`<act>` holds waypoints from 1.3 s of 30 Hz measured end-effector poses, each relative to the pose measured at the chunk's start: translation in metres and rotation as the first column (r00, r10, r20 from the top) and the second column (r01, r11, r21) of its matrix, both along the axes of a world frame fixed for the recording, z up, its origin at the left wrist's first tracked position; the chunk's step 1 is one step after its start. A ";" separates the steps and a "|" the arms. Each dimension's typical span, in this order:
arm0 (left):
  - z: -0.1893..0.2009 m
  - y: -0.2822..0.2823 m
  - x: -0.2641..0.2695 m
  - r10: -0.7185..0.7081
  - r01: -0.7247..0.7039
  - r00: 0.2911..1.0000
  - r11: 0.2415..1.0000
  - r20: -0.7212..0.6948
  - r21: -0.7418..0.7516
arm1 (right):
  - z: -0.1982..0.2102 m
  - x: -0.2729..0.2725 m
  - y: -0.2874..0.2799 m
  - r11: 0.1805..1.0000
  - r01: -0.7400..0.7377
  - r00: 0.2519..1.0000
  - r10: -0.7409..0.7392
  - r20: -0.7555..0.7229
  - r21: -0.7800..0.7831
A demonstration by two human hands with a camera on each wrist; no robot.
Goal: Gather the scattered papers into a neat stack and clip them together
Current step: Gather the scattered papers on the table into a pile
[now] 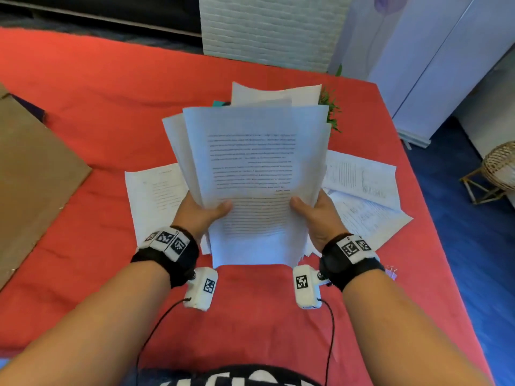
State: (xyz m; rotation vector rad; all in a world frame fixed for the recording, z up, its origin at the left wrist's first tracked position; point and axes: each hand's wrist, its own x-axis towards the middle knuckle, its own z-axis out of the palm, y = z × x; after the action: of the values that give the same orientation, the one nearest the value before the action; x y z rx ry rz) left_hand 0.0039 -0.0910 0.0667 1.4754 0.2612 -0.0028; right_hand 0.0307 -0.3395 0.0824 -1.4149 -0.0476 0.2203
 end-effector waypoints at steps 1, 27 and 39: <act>0.016 -0.002 0.002 0.023 -0.022 0.998 1.000 0.061 -0.004 | 0.009 0.003 0.002 1.000 0.021 0.999 -0.022 0.038 0.012; 0.019 -0.015 0.006 0.108 -0.109 0.992 0.994 0.069 0.019 | 0.019 -0.001 0.010 0.839 0.447 0.707 -0.119 0.697 -0.310; 0.005 -0.025 0.013 0.101 -0.100 0.994 0.995 -0.030 0.024 | 0.011 -0.007 0.020 0.939 0.343 0.932 -0.339 0.130 -0.010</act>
State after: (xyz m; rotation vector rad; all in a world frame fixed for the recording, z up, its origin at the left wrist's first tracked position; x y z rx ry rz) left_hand 0.0167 -0.1155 0.0721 1.4838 0.3619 0.0582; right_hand 0.0235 -0.3198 0.0939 -1.4432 0.0984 -0.1579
